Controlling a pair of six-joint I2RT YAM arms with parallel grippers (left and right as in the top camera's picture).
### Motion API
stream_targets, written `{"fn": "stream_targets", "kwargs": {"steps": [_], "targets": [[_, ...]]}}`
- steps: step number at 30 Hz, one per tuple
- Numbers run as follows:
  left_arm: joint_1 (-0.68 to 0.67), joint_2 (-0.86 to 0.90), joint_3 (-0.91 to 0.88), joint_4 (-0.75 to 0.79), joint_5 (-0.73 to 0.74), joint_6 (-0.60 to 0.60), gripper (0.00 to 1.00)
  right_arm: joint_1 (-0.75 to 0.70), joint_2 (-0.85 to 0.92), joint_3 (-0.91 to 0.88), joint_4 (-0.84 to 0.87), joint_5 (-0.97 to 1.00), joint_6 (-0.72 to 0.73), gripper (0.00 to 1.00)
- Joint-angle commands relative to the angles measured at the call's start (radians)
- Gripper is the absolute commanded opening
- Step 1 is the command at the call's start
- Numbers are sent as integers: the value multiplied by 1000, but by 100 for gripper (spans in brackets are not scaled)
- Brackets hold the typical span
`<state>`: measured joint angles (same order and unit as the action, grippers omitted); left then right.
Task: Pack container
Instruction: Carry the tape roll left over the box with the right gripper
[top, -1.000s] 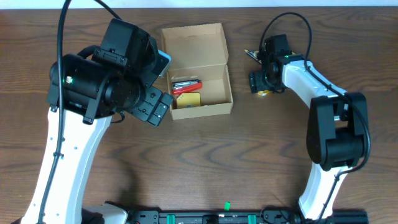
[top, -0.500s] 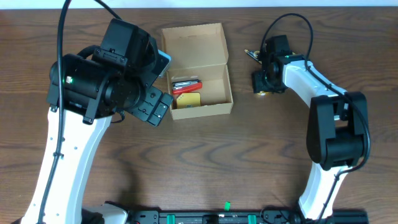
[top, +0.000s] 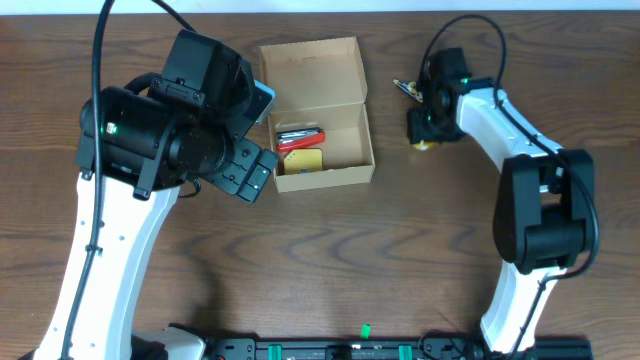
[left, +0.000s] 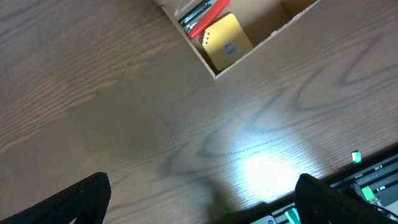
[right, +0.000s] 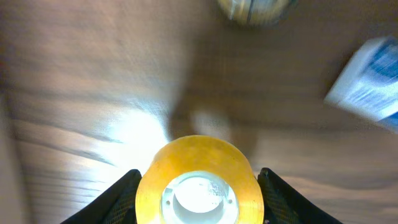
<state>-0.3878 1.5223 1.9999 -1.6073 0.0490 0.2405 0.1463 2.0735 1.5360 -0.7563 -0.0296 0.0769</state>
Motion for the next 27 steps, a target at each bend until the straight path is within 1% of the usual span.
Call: {"fn": "stream_targets", "kwargs": {"steps": [1,4,7,12,15,19,24,27], "targets": [[1,-10,16,-25,-5,7,95,20,-101,117,-27,-10,15,12],[1,-10,16,-25,-5,7,95,52,-150,199,-71,-24,5,11],[1,-10,16,-25,-4,7,95,108,-190,260,-103,-31,-41,10],[1,-10,16,-25,-5,7,95,224,-220,277,-124,-31,-56,8],[1,-10,16,-25,-5,7,95,290,-210,259,-141,-31,-56,7],[1,-10,16,-25,-4,7,95,344,-182,230,-150,-28,-44,8],[1,-10,16,-25,-4,7,95,359,-124,219,-153,-27,14,8],[1,-10,16,-25,-5,7,95,359,-84,218,-153,-23,16,8]]}}
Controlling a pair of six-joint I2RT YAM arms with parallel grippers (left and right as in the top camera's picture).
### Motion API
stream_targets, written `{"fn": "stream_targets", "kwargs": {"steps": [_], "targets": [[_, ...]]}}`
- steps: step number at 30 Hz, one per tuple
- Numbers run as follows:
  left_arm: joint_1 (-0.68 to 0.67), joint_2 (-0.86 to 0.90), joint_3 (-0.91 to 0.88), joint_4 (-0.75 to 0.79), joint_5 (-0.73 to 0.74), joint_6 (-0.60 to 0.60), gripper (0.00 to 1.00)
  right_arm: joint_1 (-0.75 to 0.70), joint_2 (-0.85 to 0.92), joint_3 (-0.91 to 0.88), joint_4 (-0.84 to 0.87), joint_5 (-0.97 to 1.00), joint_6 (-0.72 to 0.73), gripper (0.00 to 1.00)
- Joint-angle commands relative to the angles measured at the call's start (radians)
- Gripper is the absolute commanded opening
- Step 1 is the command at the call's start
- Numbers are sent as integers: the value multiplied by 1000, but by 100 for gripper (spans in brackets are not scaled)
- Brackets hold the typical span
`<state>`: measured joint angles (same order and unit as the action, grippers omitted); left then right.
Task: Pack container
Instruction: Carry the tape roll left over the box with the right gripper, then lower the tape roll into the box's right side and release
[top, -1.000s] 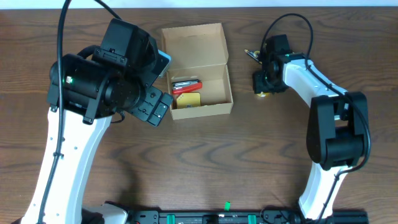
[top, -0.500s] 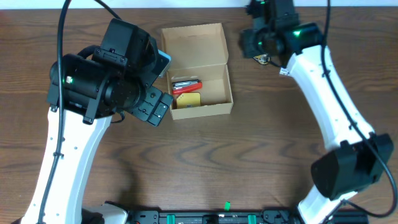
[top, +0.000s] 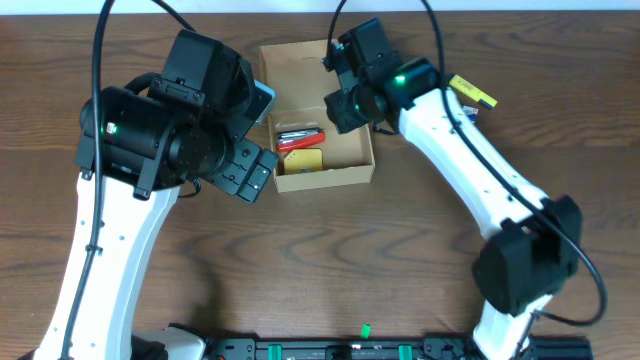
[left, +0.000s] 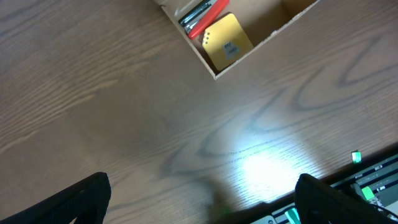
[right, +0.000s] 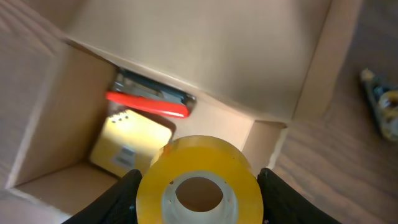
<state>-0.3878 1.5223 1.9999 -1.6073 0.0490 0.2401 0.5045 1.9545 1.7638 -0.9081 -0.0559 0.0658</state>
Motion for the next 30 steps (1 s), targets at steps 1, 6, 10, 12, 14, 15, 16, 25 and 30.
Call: {"fn": "stream_targets", "kwargs": {"steps": [1,6,10,12,14,15,16,25,30], "targets": [[1,-10,16,-25,-5,7,95,1,44,-10,-2,3,27,8],[1,-10,16,-25,-5,7,95,0,97,-10,4,24,27,8],[1,-10,16,-25,-5,7,95,1,118,-12,-2,51,27,7],[1,-10,16,-25,-5,7,95,0,126,-12,1,56,27,8],[1,-10,16,-25,-4,7,95,0,135,-12,6,69,27,8],[1,-10,16,-25,-5,7,95,0,141,-12,7,77,29,8],[1,-10,16,-25,-5,7,95,0,143,-12,8,83,33,8],[1,-10,16,-25,-4,7,95,0,173,-12,32,82,35,8],[1,-10,16,-25,-5,7,95,0,173,-12,37,83,48,8]]}}
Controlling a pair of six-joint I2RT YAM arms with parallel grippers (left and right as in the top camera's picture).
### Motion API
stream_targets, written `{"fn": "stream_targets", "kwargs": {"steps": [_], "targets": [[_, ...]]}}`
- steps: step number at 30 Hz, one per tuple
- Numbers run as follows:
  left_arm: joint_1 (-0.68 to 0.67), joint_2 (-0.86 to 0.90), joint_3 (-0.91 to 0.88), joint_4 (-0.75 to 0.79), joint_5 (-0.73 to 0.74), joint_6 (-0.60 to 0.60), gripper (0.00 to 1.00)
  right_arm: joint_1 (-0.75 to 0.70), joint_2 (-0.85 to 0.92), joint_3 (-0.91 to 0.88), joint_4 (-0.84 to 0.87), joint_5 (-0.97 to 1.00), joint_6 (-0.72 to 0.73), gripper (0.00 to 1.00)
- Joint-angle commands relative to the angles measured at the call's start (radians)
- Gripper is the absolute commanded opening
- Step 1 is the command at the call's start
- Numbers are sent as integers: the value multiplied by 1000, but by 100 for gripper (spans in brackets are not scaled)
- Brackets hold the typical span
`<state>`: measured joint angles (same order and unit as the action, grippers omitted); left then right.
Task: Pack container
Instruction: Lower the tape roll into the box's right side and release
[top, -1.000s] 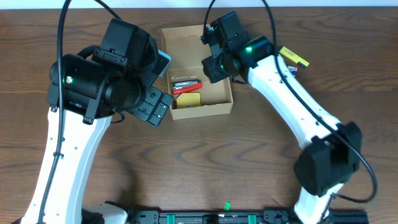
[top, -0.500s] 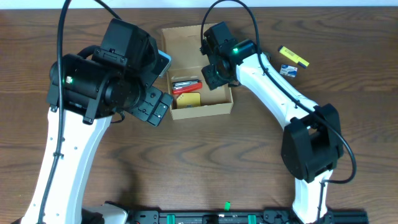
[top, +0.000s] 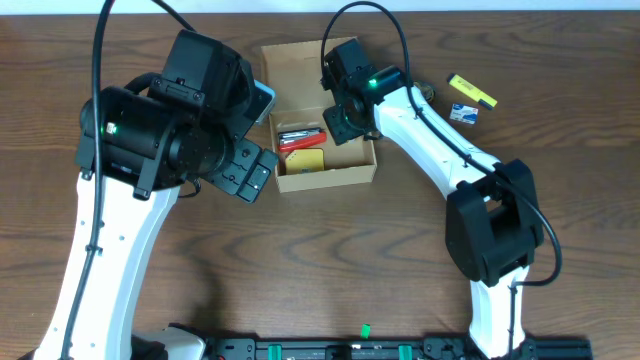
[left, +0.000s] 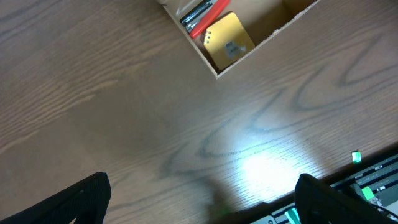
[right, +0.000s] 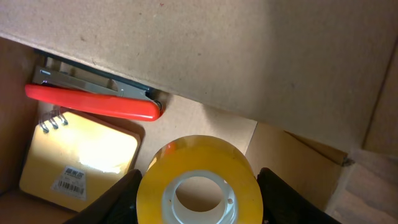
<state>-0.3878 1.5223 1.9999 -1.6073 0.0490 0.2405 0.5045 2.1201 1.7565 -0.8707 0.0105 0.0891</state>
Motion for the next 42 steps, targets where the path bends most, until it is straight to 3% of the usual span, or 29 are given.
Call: {"fn": "stream_targets", "kwargs": {"steps": [1,6,14,18,23,32,42], "targets": [[1,-10,16,-25,-5,7,95,0,8,-5,0,16,34,8],[1,-10,16,-25,-5,7,95,0,8,-5,-4,25,132,1],[1,-10,16,-25,-4,7,95,13,8,-5,-6,109,211,3],[1,-10,16,-25,-4,7,95,27,8,-5,-1,114,221,13],[1,-10,16,-25,-4,7,95,33,8,-5,-1,114,221,40],[1,-10,16,-25,-4,7,95,33,7,-5,-1,114,221,63],[1,-10,16,-25,-5,7,95,33,7,-5,-3,114,220,64]]}}
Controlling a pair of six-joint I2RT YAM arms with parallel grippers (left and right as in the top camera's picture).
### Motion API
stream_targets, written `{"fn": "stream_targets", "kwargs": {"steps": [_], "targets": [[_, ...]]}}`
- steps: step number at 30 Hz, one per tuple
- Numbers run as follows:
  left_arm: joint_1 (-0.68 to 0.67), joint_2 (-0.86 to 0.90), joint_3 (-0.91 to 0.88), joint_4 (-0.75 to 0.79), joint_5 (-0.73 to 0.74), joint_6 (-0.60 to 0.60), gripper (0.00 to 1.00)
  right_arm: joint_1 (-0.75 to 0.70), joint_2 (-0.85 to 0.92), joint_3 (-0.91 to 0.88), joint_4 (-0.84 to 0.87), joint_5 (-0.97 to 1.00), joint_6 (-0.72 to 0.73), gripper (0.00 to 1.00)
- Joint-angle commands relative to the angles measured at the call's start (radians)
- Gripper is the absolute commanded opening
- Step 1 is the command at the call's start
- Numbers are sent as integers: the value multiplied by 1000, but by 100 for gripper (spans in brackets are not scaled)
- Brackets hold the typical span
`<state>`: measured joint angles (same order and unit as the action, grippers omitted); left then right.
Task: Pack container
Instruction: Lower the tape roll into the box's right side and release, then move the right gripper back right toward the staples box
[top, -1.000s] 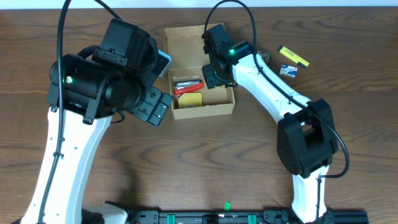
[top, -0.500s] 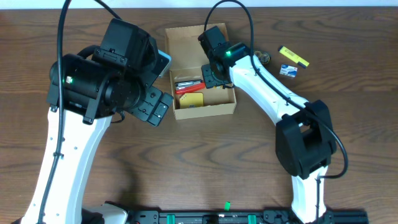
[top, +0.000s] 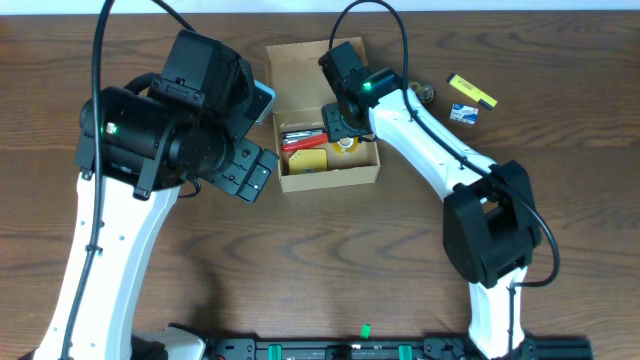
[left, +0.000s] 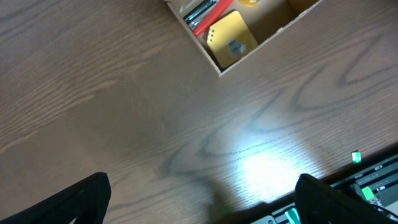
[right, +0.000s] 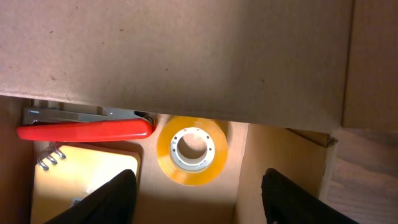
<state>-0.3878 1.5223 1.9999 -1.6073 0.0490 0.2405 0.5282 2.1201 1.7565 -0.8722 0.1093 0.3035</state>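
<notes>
An open cardboard box (top: 366, 166) sits at the table's back middle. Inside it lie a red stapler (right: 84, 130), a yellow spiral notepad (right: 74, 180) and a yellow tape roll (right: 193, 149), flat on the box floor. My right gripper (right: 198, 202) hangs open just above the roll, one finger on each side, touching nothing. My left gripper (left: 202, 202) is open over bare table left of the box, with the box corner (left: 219, 70) and notepad (left: 231, 46) showing at the top of its view.
To the right of the box lie a yellow marker (top: 471, 91), a small blue-and-white packet (top: 462, 113) and a small dark object (top: 424, 94). The box lid (top: 305, 65) stands open toward the back. A rail with green lights (top: 365, 348) runs along the front edge.
My right gripper has opened and let go of the tape roll, which now lies on the box floor beside the stapler. The left arm has not moved.
My right gripper held the tape roll over the table at the right. Then it held the roll above the open box, then low inside it. Now the roll lies in the box and the gripper is open. The left arm stayed still throughout.
</notes>
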Motion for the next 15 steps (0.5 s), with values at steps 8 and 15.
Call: {"fn": "stream_targets", "kwargs": {"steps": [8,15], "targets": [[1,-10,16,-25,-5,7,95,5,-70,29,-35,14,-35,66],[1,-10,16,-25,-4,7,95,-46,-241,35,-1,-6,-116,71]]}}
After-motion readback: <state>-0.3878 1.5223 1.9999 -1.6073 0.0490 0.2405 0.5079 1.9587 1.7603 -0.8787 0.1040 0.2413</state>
